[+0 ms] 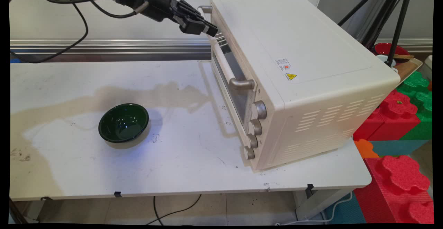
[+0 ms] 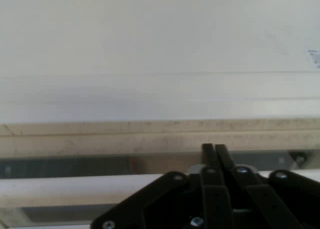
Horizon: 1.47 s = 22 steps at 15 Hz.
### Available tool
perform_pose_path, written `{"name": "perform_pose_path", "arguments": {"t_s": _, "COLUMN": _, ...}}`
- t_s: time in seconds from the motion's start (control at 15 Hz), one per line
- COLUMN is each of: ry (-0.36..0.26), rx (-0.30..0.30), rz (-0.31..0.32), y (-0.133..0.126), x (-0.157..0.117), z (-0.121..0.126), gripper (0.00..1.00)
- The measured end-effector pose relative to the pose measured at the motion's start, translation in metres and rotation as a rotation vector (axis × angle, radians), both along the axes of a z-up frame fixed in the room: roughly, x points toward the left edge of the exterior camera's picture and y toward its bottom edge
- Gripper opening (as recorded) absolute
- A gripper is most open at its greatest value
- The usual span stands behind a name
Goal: Open the oven
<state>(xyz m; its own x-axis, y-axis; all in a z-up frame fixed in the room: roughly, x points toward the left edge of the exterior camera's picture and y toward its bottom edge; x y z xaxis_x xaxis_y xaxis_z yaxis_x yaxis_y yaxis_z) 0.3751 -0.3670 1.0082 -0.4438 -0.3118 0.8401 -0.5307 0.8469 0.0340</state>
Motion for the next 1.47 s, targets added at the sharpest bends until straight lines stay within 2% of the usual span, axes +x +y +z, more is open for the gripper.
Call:
{"name": "perform_pose_path", "arguments": {"t_s": 0.8, "ry": -0.037, "rx": 0.047, "rz": 0.031, "y": -0.017, "x": -0.033, "z": -0.020, "gripper": 0.00}}
{"name": "perform_pose_path", "arguments": {"t_s": 1.27, "ry": -0.048, "rx": 0.071, "rz": 0.045, "y": -0.012, "x": -0.033, "z": -0.029, "gripper": 0.00}}
{"name": "perform_pose_path", "arguments": {"t_s": 1.47, "ry": -0.056, "rx": 0.081, "rz": 0.052, "y": -0.005, "x": -0.024, "z": -0.031, "gripper": 0.00}}
